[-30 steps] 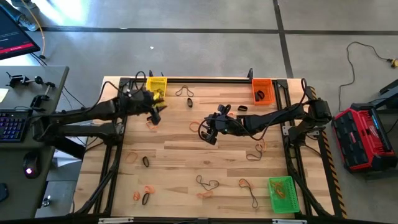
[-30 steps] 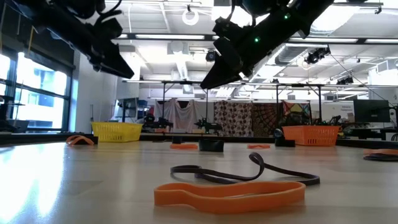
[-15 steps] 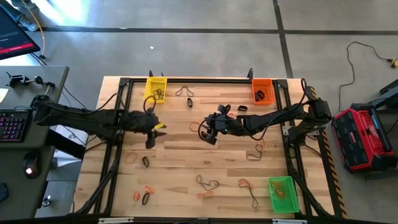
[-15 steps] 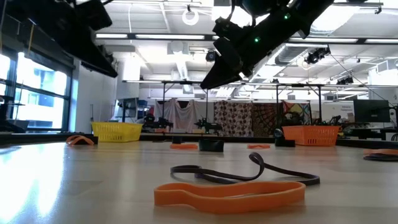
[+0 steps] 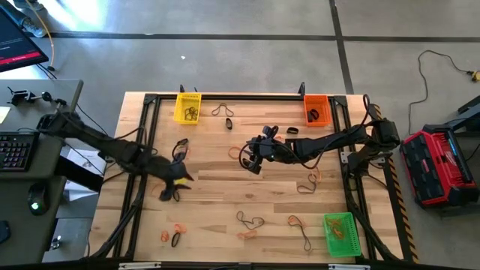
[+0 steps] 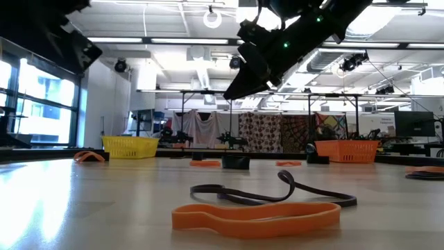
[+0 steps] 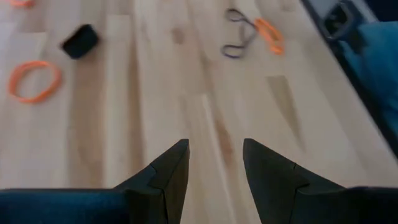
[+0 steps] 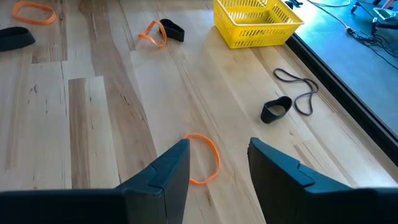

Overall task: Sort rubber bands into baskets
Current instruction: Put the orange rubber band into the green bin

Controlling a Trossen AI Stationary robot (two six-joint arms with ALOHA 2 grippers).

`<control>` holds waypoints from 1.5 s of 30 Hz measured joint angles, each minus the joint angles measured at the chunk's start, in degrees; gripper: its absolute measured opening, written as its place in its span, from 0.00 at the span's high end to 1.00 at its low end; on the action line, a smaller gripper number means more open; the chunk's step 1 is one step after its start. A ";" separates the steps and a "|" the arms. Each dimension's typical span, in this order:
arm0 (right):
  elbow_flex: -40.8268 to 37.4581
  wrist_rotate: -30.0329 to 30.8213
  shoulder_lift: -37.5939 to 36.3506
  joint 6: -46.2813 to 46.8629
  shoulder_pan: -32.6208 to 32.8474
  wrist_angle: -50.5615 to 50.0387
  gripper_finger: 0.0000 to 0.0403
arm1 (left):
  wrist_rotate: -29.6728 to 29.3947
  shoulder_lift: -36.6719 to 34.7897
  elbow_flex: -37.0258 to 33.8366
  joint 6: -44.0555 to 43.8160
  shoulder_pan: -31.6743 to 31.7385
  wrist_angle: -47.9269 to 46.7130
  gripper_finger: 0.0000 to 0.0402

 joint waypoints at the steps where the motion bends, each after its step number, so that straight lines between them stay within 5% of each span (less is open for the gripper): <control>1: 0.00 0.00 0.00 -0.01 0.00 0.00 0.63 | -0.14 0.00 0.00 -1.14 -1.24 0.00 0.64; 9: 0.00 0.00 0.04 -0.01 0.00 0.02 0.63 | -3.56 2.23 0.00 -8.19 -9.58 -0.56 0.64; 24: 0.00 0.00 0.04 0.01 0.00 0.02 0.63 | -3.29 17.92 0.03 -12.01 -18.58 1.94 0.64; 45: -0.02 0.00 0.04 -0.01 0.00 0.03 0.63 | 0.43 37.28 13.53 -16.67 -27.83 -4.08 0.64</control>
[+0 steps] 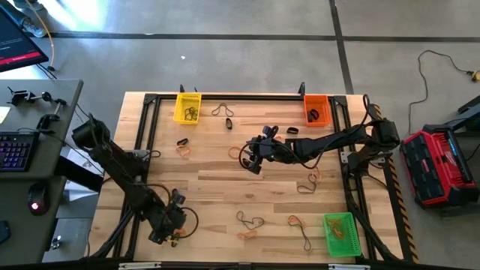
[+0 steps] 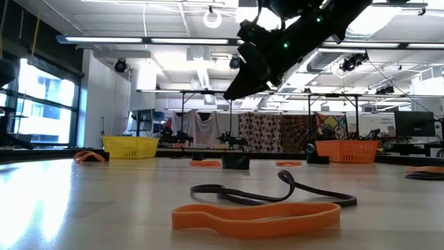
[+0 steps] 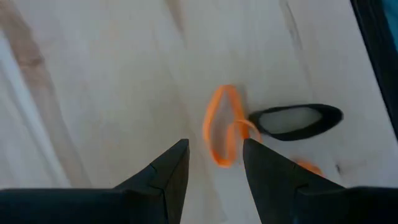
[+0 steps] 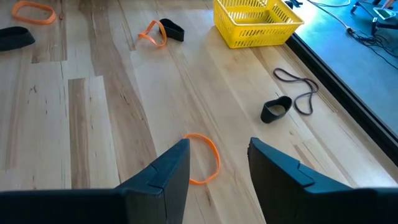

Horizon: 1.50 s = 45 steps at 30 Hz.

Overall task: Sort rubber bands into baskets
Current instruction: Put the orange rubber band into the green bin

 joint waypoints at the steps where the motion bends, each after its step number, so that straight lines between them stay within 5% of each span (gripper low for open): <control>1: 0.00 0.00 0.00 0.00 0.00 -0.01 0.63 | 0.41 0.32 0.14 -0.37 -0.23 0.32 0.64; 15: 0.00 0.00 0.00 0.00 0.00 -0.03 0.63 | 0.77 6.04 0.25 -2.88 -0.52 1.37 0.67; 24: 0.00 0.00 0.00 0.87 0.00 -0.03 0.63 | -1.20 3.24 0.24 -4.80 0.57 -4.49 0.98; 37: 0.00 -6.36 0.00 -2.26 1.82 5.09 0.63 | -19.57 -4.26 0.18 -2.49 15.87 -3.93 1.00; 45: 0.00 -4.72 0.00 -7.64 5.79 6.94 0.62 | -20.36 -4.30 0.18 -2.70 27.32 7.81 1.00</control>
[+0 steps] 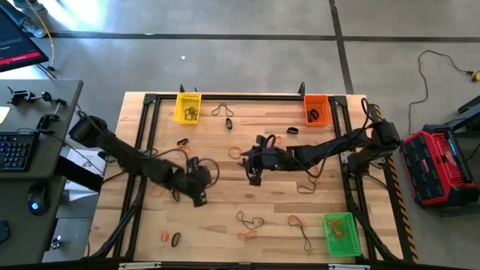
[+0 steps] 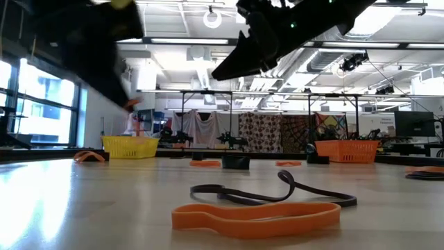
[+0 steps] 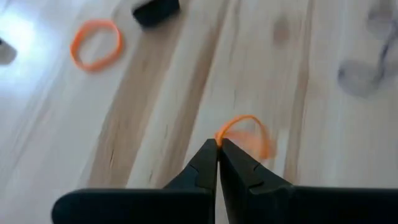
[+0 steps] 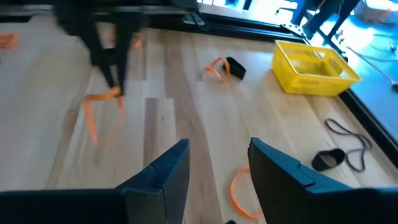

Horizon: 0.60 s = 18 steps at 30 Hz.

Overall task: Sort rubber bands into baskets
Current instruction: Put the orange rubber band into the green bin

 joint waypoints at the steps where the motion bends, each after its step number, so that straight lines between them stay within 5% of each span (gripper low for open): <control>1: 0.00 0.12 0.00 -0.25 0.45 0.01 0.62 | 0.53 0.00 0.00 -0.08 1.32 1.90 1.00; 18: 0.00 9.18 0.00 -0.19 4.05 0.01 0.56 | 6.46 0.00 0.00 1.79 16.69 25.98 1.00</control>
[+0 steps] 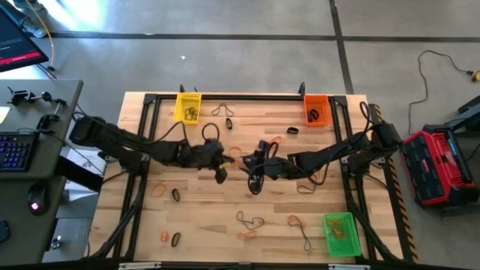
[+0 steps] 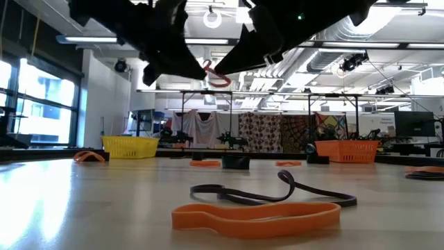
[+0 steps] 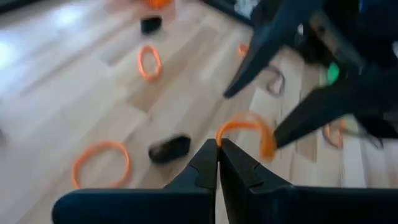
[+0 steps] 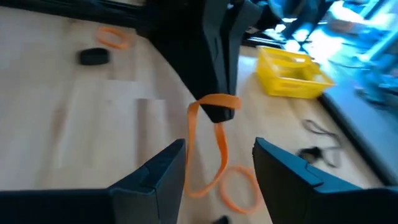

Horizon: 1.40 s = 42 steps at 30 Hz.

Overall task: Sort rubber bands into baskets
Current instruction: Put the orange rubber band into the green bin

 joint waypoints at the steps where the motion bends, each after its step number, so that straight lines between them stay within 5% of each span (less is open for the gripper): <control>1: 0.00 1.70 0.00 -0.41 -0.01 0.02 0.56 | 0.00 0.00 0.00 0.50 0.47 0.82 1.00; 5: 0.00 6.26 0.00 -1.51 -0.03 -0.03 0.56 | 1.11 -0.02 0.00 1.82 1.71 2.98 1.00; 20: 0.00 4.56 0.00 0.74 -0.34 -1.43 0.68 | 2.67 -0.02 0.00 3.95 2.30 7.84 1.00; 29: 0.00 4.56 0.00 0.97 -0.44 -1.82 0.97 | 2.91 -0.02 0.00 5.81 2.30 8.16 1.00; 42: 0.00 4.04 -0.73 0.68 -0.42 -2.74 0.99 | 6.42 -0.02 0.00 15.71 2.02 7.64 0.84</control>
